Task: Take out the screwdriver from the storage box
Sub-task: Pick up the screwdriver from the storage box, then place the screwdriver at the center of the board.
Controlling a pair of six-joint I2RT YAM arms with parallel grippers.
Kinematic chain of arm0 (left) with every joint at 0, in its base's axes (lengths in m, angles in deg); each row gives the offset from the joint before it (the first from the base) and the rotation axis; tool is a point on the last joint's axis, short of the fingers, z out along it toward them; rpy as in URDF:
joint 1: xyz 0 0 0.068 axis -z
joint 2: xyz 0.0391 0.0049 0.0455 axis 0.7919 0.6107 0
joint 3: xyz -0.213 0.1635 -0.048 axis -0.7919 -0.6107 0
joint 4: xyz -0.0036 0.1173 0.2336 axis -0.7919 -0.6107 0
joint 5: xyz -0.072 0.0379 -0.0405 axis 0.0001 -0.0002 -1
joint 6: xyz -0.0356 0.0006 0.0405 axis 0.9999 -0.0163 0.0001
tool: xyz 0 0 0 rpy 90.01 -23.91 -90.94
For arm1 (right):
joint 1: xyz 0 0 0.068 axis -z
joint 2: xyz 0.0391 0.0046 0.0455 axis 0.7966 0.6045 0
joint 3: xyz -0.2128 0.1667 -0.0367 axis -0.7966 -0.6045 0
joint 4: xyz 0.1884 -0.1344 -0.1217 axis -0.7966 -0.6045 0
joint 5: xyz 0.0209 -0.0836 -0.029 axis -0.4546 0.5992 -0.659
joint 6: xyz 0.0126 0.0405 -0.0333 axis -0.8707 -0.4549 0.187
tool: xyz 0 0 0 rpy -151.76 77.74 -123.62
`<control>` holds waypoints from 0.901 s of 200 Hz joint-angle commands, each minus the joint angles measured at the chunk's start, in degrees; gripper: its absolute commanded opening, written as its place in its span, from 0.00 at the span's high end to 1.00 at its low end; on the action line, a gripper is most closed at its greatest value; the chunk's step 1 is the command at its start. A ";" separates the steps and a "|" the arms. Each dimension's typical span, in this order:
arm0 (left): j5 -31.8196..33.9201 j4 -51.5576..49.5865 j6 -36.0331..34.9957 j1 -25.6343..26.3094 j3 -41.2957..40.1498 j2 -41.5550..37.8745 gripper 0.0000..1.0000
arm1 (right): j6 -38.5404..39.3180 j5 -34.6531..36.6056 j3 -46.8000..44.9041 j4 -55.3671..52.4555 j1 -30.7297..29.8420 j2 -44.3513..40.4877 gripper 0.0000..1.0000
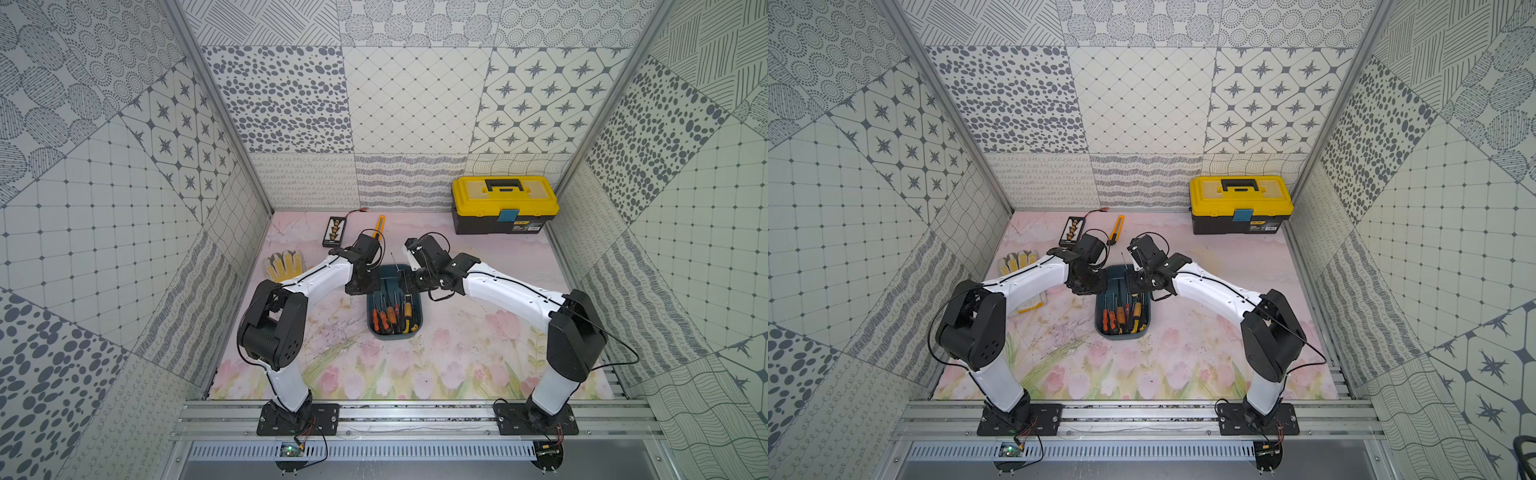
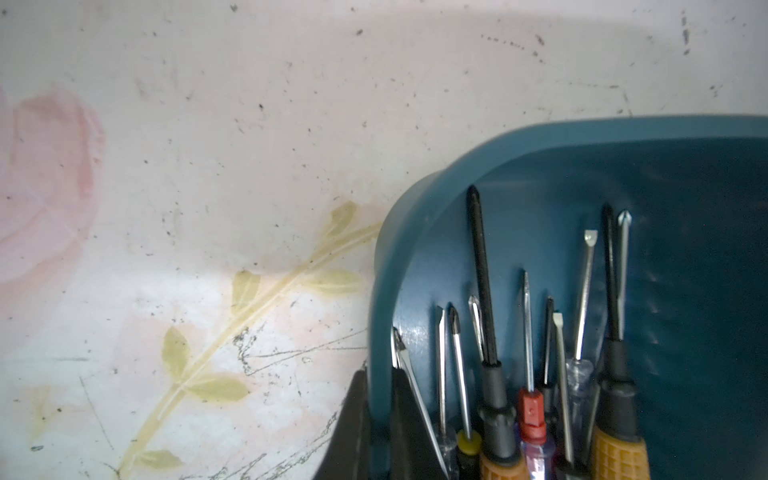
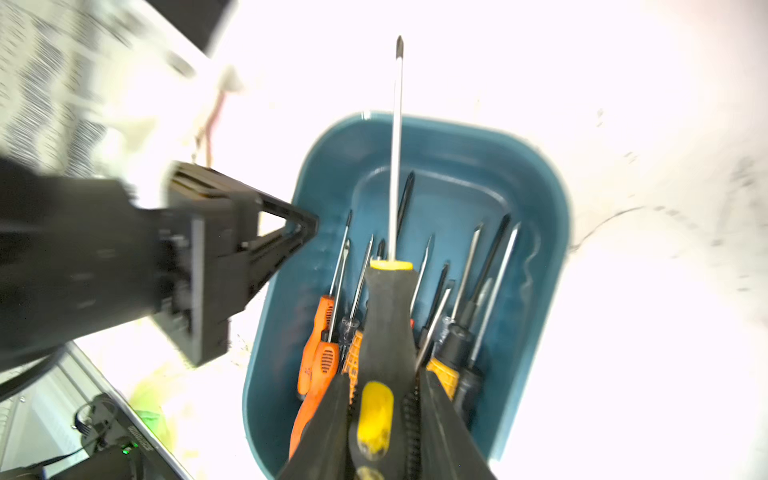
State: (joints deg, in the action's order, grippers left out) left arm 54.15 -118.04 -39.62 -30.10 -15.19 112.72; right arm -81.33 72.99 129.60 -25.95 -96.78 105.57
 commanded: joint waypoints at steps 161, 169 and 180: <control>0.53 1.02 -6.68 -3.69 -2.95 -2.25 1.00 | 3.10 7.75 -19.49 -5.67 10.83 0.68 1.00; 0.62 0.66 -6.77 -3.68 -2.56 -1.93 1.00 | 2.72 7.24 -19.99 -5.18 10.80 1.36 1.00; 0.71 0.08 -6.47 -3.68 -2.01 -1.39 1.00 | 2.33 6.77 -20.58 -4.47 10.81 1.91 1.00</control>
State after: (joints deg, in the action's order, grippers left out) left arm 53.34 -116.59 -43.27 -33.64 -18.18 110.60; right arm -77.37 81.14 110.37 -32.59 -85.85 106.03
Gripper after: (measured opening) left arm 0.112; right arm 0.289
